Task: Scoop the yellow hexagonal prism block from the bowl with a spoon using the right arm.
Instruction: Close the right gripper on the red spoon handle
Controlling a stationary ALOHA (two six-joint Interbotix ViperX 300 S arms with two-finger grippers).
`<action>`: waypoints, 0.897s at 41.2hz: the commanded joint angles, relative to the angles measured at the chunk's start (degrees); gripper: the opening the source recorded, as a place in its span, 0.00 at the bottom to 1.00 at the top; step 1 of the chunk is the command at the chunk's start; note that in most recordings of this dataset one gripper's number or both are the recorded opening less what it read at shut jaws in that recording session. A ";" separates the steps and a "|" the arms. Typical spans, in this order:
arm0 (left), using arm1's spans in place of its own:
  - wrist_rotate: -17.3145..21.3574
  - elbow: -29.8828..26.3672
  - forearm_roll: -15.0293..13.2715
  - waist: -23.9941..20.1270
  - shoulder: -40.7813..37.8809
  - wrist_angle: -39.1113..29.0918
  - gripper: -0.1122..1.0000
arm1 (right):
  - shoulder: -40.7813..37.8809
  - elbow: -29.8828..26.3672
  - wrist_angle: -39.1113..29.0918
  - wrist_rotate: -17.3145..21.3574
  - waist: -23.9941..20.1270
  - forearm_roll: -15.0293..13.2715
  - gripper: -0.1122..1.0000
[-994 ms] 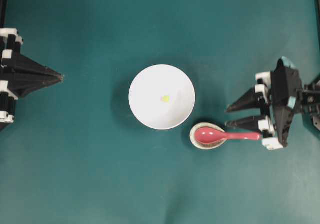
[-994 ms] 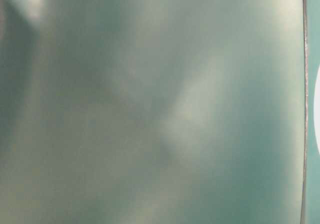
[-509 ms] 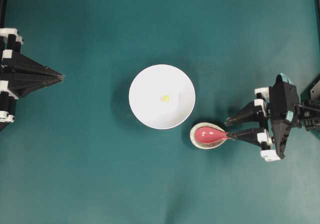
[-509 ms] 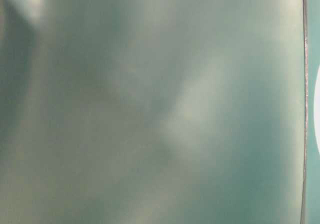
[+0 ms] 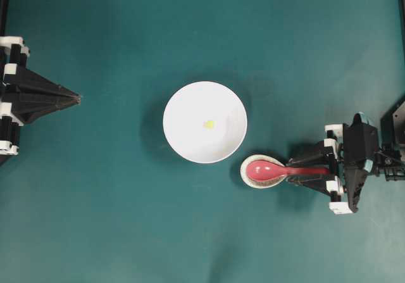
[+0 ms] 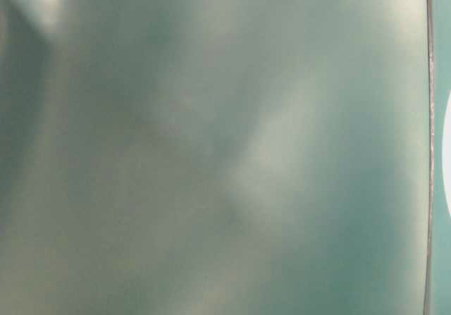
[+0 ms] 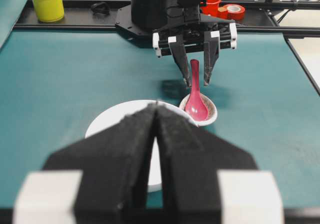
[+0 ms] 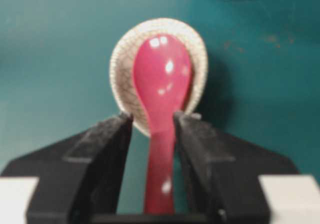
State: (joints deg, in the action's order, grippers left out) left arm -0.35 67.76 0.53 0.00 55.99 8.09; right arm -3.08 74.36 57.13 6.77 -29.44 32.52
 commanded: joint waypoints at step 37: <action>-0.09 -0.79 0.09 -0.09 -0.53 -1.05 0.11 | -1.76 0.09 2.37 -3.52 -2.64 2.46 0.50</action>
State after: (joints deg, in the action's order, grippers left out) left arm -0.35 67.76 0.44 -0.09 55.90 6.86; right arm -5.45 74.97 58.80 3.78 -31.82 34.89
